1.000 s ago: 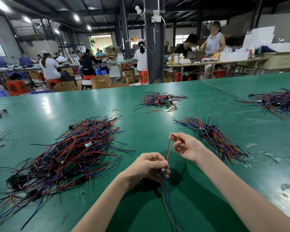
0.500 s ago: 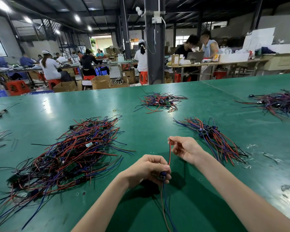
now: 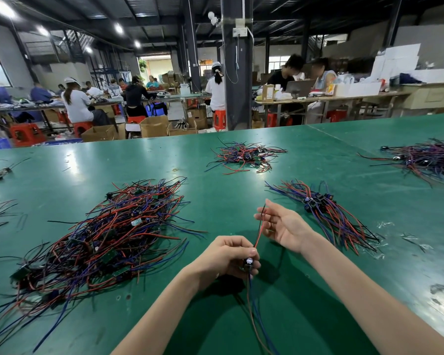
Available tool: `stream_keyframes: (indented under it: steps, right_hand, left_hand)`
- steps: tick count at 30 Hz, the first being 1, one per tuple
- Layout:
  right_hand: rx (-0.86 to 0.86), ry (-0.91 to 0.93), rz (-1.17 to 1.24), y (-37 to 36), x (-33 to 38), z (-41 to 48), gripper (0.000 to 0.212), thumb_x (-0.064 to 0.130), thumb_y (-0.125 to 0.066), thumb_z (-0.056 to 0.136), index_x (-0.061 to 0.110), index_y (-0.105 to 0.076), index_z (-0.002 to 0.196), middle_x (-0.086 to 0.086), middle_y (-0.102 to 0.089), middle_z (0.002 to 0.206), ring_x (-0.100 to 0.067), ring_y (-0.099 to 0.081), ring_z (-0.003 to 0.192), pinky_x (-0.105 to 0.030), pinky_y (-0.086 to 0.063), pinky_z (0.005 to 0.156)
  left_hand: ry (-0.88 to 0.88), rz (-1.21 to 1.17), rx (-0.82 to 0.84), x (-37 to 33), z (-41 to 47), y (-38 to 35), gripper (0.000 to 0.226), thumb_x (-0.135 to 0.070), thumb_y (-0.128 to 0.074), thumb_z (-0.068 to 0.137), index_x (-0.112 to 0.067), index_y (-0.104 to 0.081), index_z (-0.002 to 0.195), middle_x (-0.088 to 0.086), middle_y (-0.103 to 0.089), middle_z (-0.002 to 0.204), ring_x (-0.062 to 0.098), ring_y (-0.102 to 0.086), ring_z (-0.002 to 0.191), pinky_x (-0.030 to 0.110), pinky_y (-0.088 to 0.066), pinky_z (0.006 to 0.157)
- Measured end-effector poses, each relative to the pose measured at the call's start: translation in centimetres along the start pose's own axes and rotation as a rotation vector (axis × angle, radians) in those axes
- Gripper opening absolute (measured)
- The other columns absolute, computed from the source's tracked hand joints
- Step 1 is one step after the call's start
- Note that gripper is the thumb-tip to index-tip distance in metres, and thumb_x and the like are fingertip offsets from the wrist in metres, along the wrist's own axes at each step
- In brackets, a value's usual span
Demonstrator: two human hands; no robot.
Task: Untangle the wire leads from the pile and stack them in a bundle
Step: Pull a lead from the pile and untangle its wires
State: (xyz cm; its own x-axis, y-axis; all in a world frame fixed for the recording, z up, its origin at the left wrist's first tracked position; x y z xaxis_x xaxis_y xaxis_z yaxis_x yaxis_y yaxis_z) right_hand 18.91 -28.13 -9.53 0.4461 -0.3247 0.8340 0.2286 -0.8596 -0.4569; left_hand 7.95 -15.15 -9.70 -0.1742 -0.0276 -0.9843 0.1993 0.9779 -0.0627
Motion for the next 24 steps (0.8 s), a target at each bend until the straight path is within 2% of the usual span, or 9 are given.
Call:
stream_keyframes:
  steps: [3,5,8,11,13,15,17,21,24]
  right_hand:
    - [0.024,-0.029,-0.013,-0.1,0.1,-0.1,0.047,0.047,-0.04,0.098,0.004,-0.057,0.091,-0.012,-0.067,0.08,-0.014,-0.052,0.044,-0.022,-0.049,0.042]
    - [0.044,-0.036,-0.04,-0.1,0.0,-0.2,0.053,0.05,-0.034,0.099,0.002,-0.057,0.097,-0.014,-0.066,0.085,-0.015,-0.052,0.045,-0.024,-0.049,0.043]
    - [0.102,-0.053,-0.204,-0.7,-0.4,-0.7,0.043,0.041,-0.042,0.098,0.002,-0.06,0.097,-0.011,-0.066,0.083,-0.012,-0.052,0.046,-0.023,-0.049,0.045]
    - [0.234,-0.09,-0.455,-1.7,-1.5,-1.7,0.027,0.032,-0.059,0.091,0.006,-0.065,0.092,-0.004,-0.069,0.078,-0.007,-0.053,0.048,-0.017,-0.045,0.046]
    - [0.328,-0.07,-0.519,-2.7,-2.5,-2.3,0.019,0.026,-0.065,0.087,0.008,-0.067,0.088,-0.003,-0.068,0.078,-0.006,-0.053,0.048,-0.016,-0.042,0.045]
    - [0.363,-0.019,-0.518,-3.4,-3.3,-2.5,0.009,0.016,-0.066,0.087,0.008,-0.065,0.082,-0.003,-0.067,0.073,-0.006,-0.053,0.046,-0.015,-0.041,0.043]
    - [0.354,0.032,-0.509,-3.7,-3.7,-2.6,0.008,0.008,-0.064,0.087,0.007,-0.064,0.079,-0.003,-0.066,0.067,-0.005,-0.051,0.043,-0.015,-0.039,0.041]
    - [0.323,0.11,-0.498,-3.9,-3.6,-3.0,0.01,0.003,-0.061,0.088,0.006,-0.063,0.078,-0.005,-0.065,0.064,-0.006,-0.049,0.041,-0.015,-0.037,0.038]
    - [0.263,0.17,-0.481,-4.2,-3.6,-3.1,0.01,0.002,-0.06,0.089,0.005,-0.062,0.08,-0.007,-0.063,0.063,-0.005,-0.047,0.038,-0.015,-0.035,0.035]
  left_hand:
    - [-0.014,-0.007,-0.048,-0.1,0.0,0.5,0.016,-0.006,-0.06,0.089,-0.009,-0.062,0.073,0.01,-0.067,0.07,0.019,-0.066,0.059,0.026,-0.054,0.055]
    - [-0.032,-0.032,-0.11,-0.3,0.1,1.0,0.016,-0.007,-0.06,0.089,-0.009,-0.061,0.073,0.01,-0.067,0.071,0.019,-0.066,0.06,0.026,-0.054,0.056]
    - [-0.084,-0.108,-0.275,-0.7,0.2,2.1,0.016,-0.009,-0.061,0.088,-0.011,-0.063,0.073,0.008,-0.068,0.072,0.016,-0.066,0.063,0.025,-0.053,0.056]
    - [-0.142,-0.161,-0.444,-1.2,0.0,3.4,0.015,-0.011,-0.062,0.089,-0.014,-0.064,0.074,0.004,-0.071,0.073,0.009,-0.066,0.066,0.021,-0.05,0.053]
    - [-0.149,-0.138,-0.51,-1.2,-0.1,3.9,0.014,-0.016,-0.062,0.089,-0.018,-0.064,0.076,-0.002,-0.072,0.074,0.002,-0.065,0.066,0.018,-0.045,0.052]
    - [-0.136,-0.125,-0.528,-1.1,-0.1,4.0,0.013,-0.019,-0.062,0.089,-0.02,-0.064,0.076,-0.005,-0.073,0.075,-0.001,-0.064,0.065,0.019,-0.041,0.054]
    - [-0.127,-0.135,-0.519,-0.9,-0.1,3.8,0.012,-0.021,-0.063,0.089,-0.02,-0.064,0.077,-0.005,-0.073,0.077,-0.001,-0.064,0.065,0.021,-0.039,0.055]
    - [-0.139,-0.175,-0.487,-0.9,0.2,3.6,0.015,-0.022,-0.058,0.092,-0.02,-0.066,0.079,-0.004,-0.073,0.08,0.004,-0.065,0.064,0.02,-0.042,0.055]
    - [-0.142,-0.234,-0.4,-0.9,0.4,3.4,0.019,-0.019,-0.048,0.096,-0.017,-0.065,0.089,-0.001,-0.072,0.084,0.007,-0.066,0.068,0.023,-0.046,0.061]
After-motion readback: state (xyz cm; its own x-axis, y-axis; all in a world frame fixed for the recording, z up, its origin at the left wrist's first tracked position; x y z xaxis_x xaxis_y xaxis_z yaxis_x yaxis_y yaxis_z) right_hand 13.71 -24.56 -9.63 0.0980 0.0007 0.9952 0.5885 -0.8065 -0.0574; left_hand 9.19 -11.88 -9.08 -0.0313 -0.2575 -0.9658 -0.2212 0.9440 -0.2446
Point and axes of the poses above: each hand's wrist, its own z-axis towards the middle knuckle, its own y-axis out of the back of the hand, x = y × z, the point moved 3 cm from there along z, towards the middle knuckle
